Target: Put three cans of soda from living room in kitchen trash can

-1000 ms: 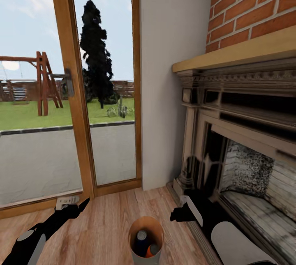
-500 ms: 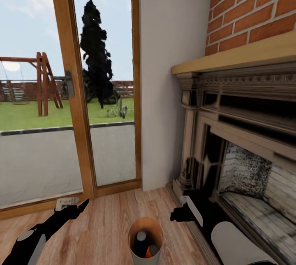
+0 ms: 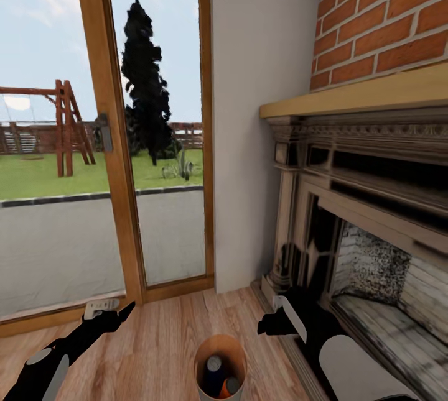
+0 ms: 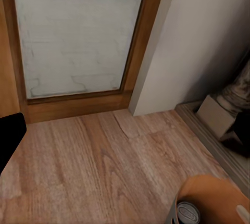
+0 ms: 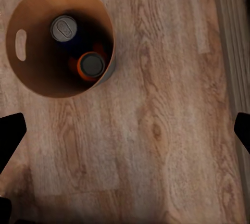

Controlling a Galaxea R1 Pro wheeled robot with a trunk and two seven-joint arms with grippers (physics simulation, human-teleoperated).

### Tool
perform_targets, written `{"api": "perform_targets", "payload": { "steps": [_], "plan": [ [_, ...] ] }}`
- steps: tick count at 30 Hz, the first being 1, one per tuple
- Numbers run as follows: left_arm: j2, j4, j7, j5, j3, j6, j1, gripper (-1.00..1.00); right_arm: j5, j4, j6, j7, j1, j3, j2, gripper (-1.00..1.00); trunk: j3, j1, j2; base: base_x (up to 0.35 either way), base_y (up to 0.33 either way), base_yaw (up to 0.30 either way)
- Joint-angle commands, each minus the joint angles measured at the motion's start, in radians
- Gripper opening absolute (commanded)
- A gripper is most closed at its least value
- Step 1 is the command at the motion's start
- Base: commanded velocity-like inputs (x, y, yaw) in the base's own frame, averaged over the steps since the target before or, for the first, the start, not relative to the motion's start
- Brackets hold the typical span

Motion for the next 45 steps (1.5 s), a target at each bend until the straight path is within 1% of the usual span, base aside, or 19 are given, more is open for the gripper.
{"api": "perform_targets", "payload": {
  "steps": [1,6,7,11,15,16,20,22,23,27,28,29,31,33,38,45],
  "plan": [
    [0.0,0.0,0.0,0.0,0.0,0.0,0.0,1.0,0.0,0.0,0.0,0.0,0.0,0.0,0.0,1.0,0.003,-0.004,0.007,0.0,0.0,0.0],
    [0.0,0.0,0.0,-0.001,0.0,-0.001,0.0,1.0,0.001,-0.014,-0.015,0.0,0.002,0.001,-0.002,1.0,0.019,-0.023,0.042,0.0,0.0,0.0],
    [0.0,0.0,0.0,-0.001,0.0,-0.001,0.0,1.0,0.001,-0.032,-0.042,0.002,0.004,0.001,-0.002,1.0,0.022,-0.027,0.049,0.0,0.0,0.0],
    [-0.001,0.0,0.0,-0.003,-0.002,-0.001,0.0,1.0,0.002,-0.087,-0.096,0.004,0.009,0.003,-0.003,1.0,0.035,-0.042,0.077,0.0,0.0,0.0],
    [-0.001,0.0,-0.001,-0.004,-0.002,-0.001,0.0,1.0,0.003,-0.117,-0.118,0.001,0.012,0.042,-0.003,1.0,0.047,-0.058,0.105,0.0,0.0,0.0],
    [-0.001,0.0,-0.001,-0.004,-0.003,-0.001,0.001,1.0,0.004,-0.124,-0.126,-0.002,0.013,0.069,-0.004,1.0,0.05,-0.061,0.112,0.0,0.0,0.0],
    [-0.001,0.014,-0.003,-0.005,-0.003,-0.002,0.002,1.0,0.004,-0.129,-0.158,-0.004,0.023,0.087,-0.005,1.0,0.063,-0.077,0.14,0.0,0.0,0.0],
    [-0.001,0.044,-0.004,-0.005,-0.004,-0.008,0.003,1.0,0.005,-0.131,-0.21,-0.004,0.053,0.093,-0.011,1.0,0.069,-0.084,0.154,0.0,0.0,0.0],
    [0.0,0.066,-0.005,-0.005,-0.004,-0.012,0.004,1.0,0.005,-0.131,-0.257,-0.005,0.084,0.095,-0.025,1.0,0.072,-0.088,0.161,0.0,0.0,0.0],
    [0.0,0.107,-0.006,-0.005,-0.005,-0.031,0.006,1.0,0.005,-0.13,-0.359,-0.004,0.155,0.1,-0.063,1.0,0.085,-0.104,0.189,0.0,0.0,0.0],
    [0.001,0.135,-0.005,-0.004,-0.005,-0.056,0.007,1.0,0.005,-0.13,-0.403,-0.004,0.184,0.101,-0.077,1.0,0.088,-0.107,0.196,0.0,0.0,0.0],
    [0.004,0.205,-0.007,-0.003,-0.005,-0.128,0.013,1.0,0.007,-0.128,-0.452,-0.005,0.22,0.102,-0.093,1.0,0.091,-0.111,0.203,0.0,0.0,0.0],
    [0.005,0.254,-0.009,-0.002,-0.005,-0.184,0.017,1.0,0.013,-0.128,-0.478,-0.005,0.244,0.102,-0.106,1.0,0.097,-0.119,0.217,0.0,0.0,0.0],
    [0.009,0.363,-0.007,-0.002,-0.005,-0.3,0.027,1.0,0.032,-0.127,-0.544,-0.004,0.295,0.102,-0.134,1.0,0.103,-0.127,0.231,0.0,0.0,0.0],
    [0.011,0.5,-0.004,-0.002,-0.005,-0.45,0.052,1.0,0.044,-0.126,-0.63,-0.002,0.353,0.102,-0.152,1.0,0.119,-0.146,0.266,0.0,0.0,0.0],
    [0.013,0.673,-0.002,-0.002,-0.005,-0.656,0.099,1.0,0.05,-0.125,-0.706,-0.004,0.432,0.102,-0.163,1.0,0.141,-0.173,0.315,0.0,0.0,0.0]
  ]
}}
